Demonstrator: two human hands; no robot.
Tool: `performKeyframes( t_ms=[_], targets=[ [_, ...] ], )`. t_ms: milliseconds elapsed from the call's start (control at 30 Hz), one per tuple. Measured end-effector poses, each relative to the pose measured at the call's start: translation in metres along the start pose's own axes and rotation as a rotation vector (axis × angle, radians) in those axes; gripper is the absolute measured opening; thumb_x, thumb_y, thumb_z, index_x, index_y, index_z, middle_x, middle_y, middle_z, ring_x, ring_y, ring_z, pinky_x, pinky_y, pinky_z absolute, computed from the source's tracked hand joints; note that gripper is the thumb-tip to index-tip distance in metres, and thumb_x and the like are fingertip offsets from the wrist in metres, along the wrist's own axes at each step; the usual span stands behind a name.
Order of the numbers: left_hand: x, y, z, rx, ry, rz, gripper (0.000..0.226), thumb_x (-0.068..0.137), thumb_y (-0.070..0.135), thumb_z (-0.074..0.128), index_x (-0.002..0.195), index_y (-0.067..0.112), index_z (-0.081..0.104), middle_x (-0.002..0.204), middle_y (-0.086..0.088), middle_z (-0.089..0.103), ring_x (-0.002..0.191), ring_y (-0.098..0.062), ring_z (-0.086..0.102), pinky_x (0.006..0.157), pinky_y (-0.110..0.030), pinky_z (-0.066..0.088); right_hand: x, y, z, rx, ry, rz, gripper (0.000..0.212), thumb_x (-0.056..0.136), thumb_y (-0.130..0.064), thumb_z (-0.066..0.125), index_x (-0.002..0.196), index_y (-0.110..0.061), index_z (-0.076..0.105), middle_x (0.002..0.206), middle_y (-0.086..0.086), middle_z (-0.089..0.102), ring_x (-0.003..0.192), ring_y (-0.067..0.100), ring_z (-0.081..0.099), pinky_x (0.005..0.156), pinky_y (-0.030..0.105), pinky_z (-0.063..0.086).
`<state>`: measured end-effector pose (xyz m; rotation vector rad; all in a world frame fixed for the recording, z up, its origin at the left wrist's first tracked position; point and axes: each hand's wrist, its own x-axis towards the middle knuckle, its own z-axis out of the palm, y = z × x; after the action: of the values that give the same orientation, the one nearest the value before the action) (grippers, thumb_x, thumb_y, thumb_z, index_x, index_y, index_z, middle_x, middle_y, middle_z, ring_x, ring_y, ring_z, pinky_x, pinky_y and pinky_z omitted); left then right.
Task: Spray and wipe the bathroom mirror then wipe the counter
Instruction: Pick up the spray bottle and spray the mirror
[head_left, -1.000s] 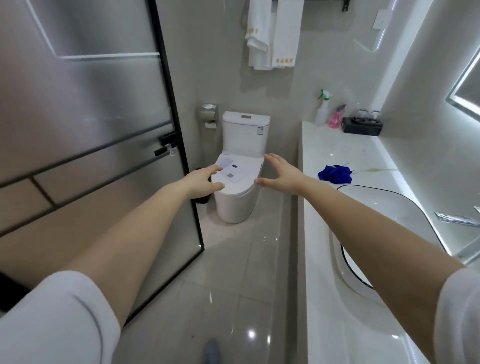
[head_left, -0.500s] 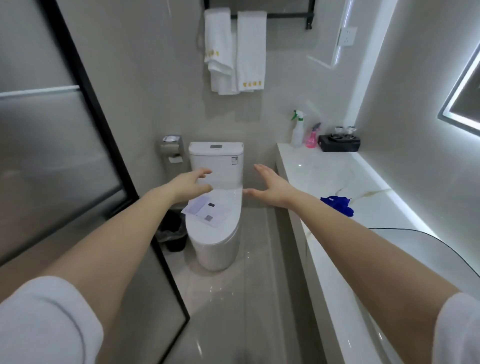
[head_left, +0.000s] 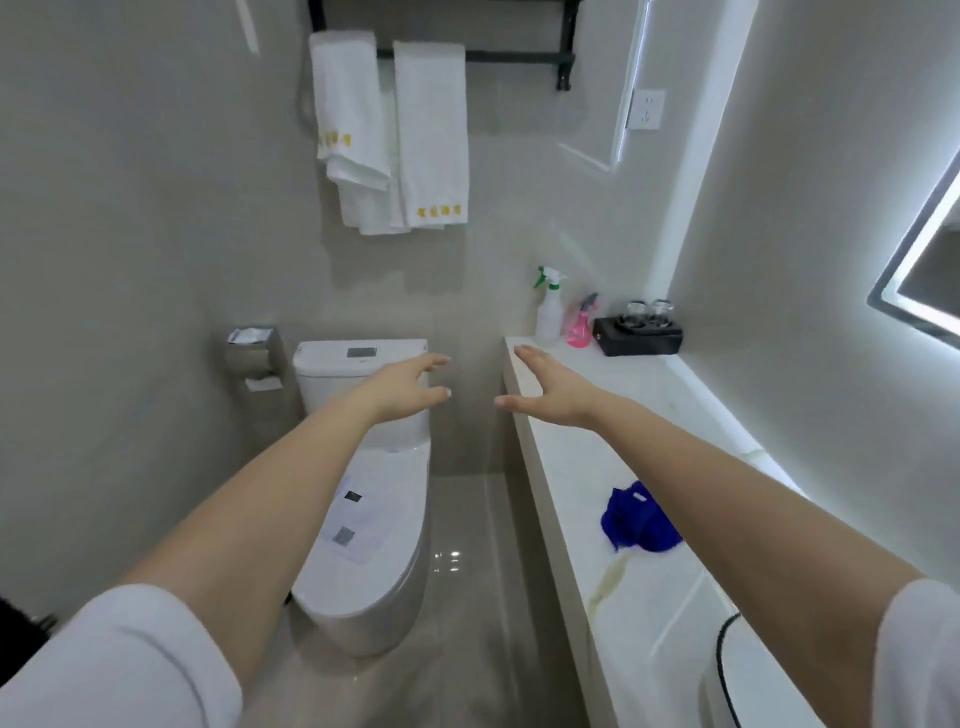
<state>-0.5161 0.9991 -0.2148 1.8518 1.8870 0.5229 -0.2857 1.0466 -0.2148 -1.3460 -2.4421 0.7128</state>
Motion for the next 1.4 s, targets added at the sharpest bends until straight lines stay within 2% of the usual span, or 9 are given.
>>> performKeyframes(
  t_ms=[267, 500, 633, 700, 767, 933, 1133, 1233, 1400],
  targets=[
    [0.111, 0.014, 0.026, 0.051, -0.126, 0.015, 0.057, 0.093, 0.038, 0.057, 0.144, 0.029, 0.035, 0.147, 0.0, 0.041, 0.131, -0.023, 0.042, 0.107, -0.033, 0.032, 0.076, 0.064, -0.019, 0.062, 0.012, 0.026, 0.09, 0.088, -0.052, 0.06, 0.154, -0.015, 0.011, 0.162, 0.0, 0.009, 0.147, 0.015, 0.011, 0.117, 0.031, 0.013],
    [0.214, 0.051, 0.036, -0.001, -0.183, 0.143, 0.054, 0.093, 0.035, 0.057, 0.143, 0.028, 0.037, 0.146, 0.002, 0.042, 0.131, -0.021, 0.042, 0.102, -0.026, 0.031, 0.11, 0.121, -0.062, 0.074, 0.136, 0.178, 0.089, 0.087, -0.051, 0.063, 0.154, -0.018, 0.014, 0.161, -0.004, 0.012, 0.146, 0.013, 0.014, 0.117, 0.03, 0.016],
    [0.275, 0.07, 0.04, 0.028, -0.308, 0.233, 0.056, 0.092, 0.036, 0.057, 0.143, 0.029, 0.036, 0.146, 0.001, 0.041, 0.132, -0.02, 0.041, 0.111, -0.036, 0.03, 0.122, 0.136, -0.092, 0.11, 0.271, 0.26, 0.084, 0.088, -0.04, 0.067, 0.151, -0.013, 0.02, 0.155, 0.001, 0.029, 0.14, 0.015, 0.029, 0.101, 0.015, 0.023],
    [0.307, 0.089, 0.035, 0.031, -0.324, 0.31, 0.056, 0.093, 0.032, 0.057, 0.144, 0.024, 0.035, 0.143, 0.004, 0.042, 0.133, -0.019, 0.039, 0.109, -0.03, 0.03, 0.129, 0.145, -0.109, 0.127, 0.346, 0.31, 0.08, 0.088, -0.034, 0.068, 0.148, -0.006, 0.025, 0.149, 0.009, 0.038, 0.136, 0.021, 0.036, 0.095, 0.013, 0.028],
    [0.335, 0.111, 0.028, 0.041, -0.31, 0.411, 0.055, 0.093, 0.028, 0.057, 0.144, 0.019, 0.037, 0.138, 0.005, 0.044, 0.132, -0.018, 0.04, 0.102, -0.024, 0.03, 0.136, 0.156, -0.124, 0.132, 0.401, 0.365, 0.087, 0.086, -0.039, 0.07, 0.151, -0.01, 0.02, 0.149, 0.006, 0.037, 0.138, 0.021, 0.034, 0.101, 0.017, 0.027],
    [0.39, 0.147, 0.013, 0.142, -0.301, 0.599, 0.052, 0.091, 0.03, 0.058, 0.141, 0.025, 0.041, 0.141, 0.0, 0.048, 0.125, -0.023, 0.048, 0.104, -0.031, 0.036, 0.146, 0.169, -0.149, 0.046, 0.5, 0.514, 0.091, 0.086, -0.049, 0.065, 0.154, -0.016, 0.012, 0.16, 0.003, 0.015, 0.147, 0.017, 0.012, 0.117, 0.031, 0.013],
    [0.408, 0.192, 0.033, 0.157, -0.379, 0.77, 0.051, 0.093, 0.03, 0.057, 0.141, 0.024, 0.041, 0.141, 0.002, 0.049, 0.127, -0.019, 0.047, 0.093, -0.021, 0.031, 0.115, 0.182, -0.139, 0.052, 0.618, 0.682, 0.092, 0.085, -0.051, 0.065, 0.154, -0.018, 0.013, 0.161, 0.0, 0.011, 0.147, 0.014, 0.009, 0.118, 0.029, 0.011],
    [0.401, 0.219, 0.066, 0.155, -0.469, 0.886, 0.055, 0.091, 0.036, 0.059, 0.142, 0.028, 0.037, 0.142, 0.005, 0.047, 0.125, -0.017, 0.048, 0.102, -0.027, 0.035, 0.078, 0.184, -0.13, 0.041, 0.659, 0.799, 0.091, 0.086, -0.051, 0.064, 0.154, -0.018, 0.013, 0.161, -0.001, 0.01, 0.147, 0.014, 0.009, 0.116, 0.028, 0.01],
    [0.359, 0.268, 0.129, 0.113, -0.676, 1.014, 0.062, 0.091, 0.034, 0.061, 0.145, 0.028, 0.032, 0.141, 0.004, 0.045, 0.124, -0.021, 0.047, 0.096, -0.028, 0.038, -0.006, 0.18, -0.118, 0.021, 0.744, 0.977, 0.088, 0.088, -0.049, 0.063, 0.154, -0.019, 0.013, 0.161, -0.003, 0.007, 0.148, 0.012, 0.007, 0.116, 0.028, 0.009]
  ],
)
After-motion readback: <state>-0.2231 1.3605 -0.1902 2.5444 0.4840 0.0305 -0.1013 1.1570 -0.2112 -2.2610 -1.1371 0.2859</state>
